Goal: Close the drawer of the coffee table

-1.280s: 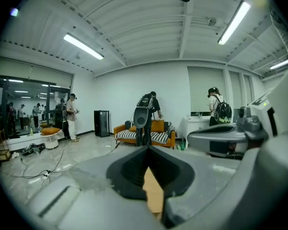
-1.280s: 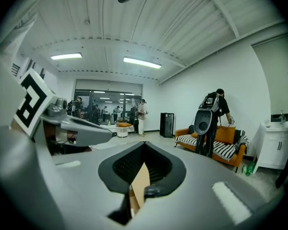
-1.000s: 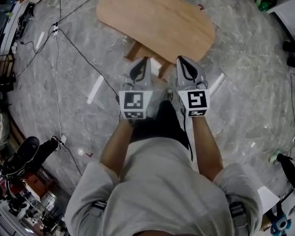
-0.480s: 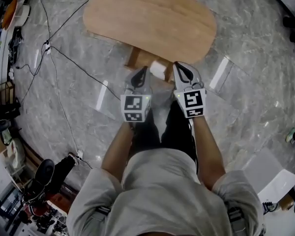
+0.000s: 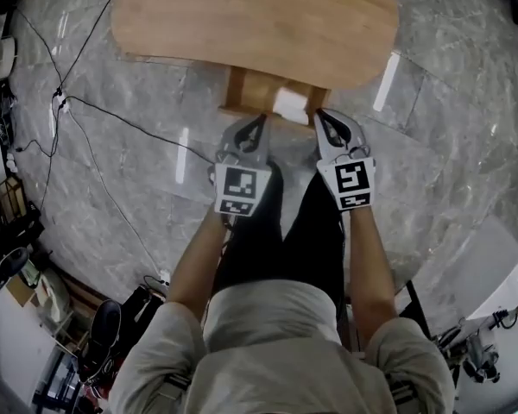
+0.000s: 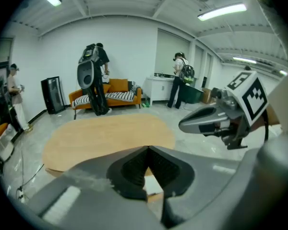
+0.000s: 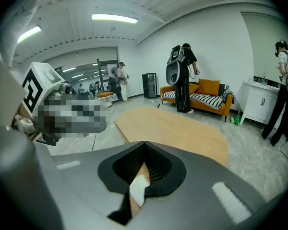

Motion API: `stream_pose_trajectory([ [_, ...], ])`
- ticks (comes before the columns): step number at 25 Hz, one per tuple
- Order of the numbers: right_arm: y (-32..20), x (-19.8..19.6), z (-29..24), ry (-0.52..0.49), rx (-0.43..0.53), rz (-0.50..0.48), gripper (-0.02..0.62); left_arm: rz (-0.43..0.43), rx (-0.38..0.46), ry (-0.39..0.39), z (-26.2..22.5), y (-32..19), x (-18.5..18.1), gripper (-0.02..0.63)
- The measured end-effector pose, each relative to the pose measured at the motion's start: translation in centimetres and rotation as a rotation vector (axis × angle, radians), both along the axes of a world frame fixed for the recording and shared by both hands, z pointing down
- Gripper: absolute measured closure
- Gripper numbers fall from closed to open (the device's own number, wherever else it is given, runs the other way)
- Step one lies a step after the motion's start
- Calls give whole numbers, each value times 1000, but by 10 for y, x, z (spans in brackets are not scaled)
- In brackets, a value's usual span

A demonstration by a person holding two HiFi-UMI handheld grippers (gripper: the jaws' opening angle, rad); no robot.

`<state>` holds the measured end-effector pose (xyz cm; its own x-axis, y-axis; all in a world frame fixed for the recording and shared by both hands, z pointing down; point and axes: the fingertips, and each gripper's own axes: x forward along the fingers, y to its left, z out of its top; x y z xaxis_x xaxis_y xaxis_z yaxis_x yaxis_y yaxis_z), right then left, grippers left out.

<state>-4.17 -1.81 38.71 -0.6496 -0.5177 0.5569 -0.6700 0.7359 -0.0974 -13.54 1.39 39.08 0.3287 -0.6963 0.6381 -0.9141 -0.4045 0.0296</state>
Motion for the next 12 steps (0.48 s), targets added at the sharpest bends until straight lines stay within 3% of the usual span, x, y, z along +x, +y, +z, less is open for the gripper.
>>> stream_pose_trajectory([
  [4,18,1,45,86,-18,32,589,136,-75,-50,60,23,-10,586],
  [8,49,0,88,102,-99,68,589,193,-163,-39,107,39,-17,586],
  [12,66,6,126,137,-143,62,588,237,-184,-56,143,39,-11,586],
])
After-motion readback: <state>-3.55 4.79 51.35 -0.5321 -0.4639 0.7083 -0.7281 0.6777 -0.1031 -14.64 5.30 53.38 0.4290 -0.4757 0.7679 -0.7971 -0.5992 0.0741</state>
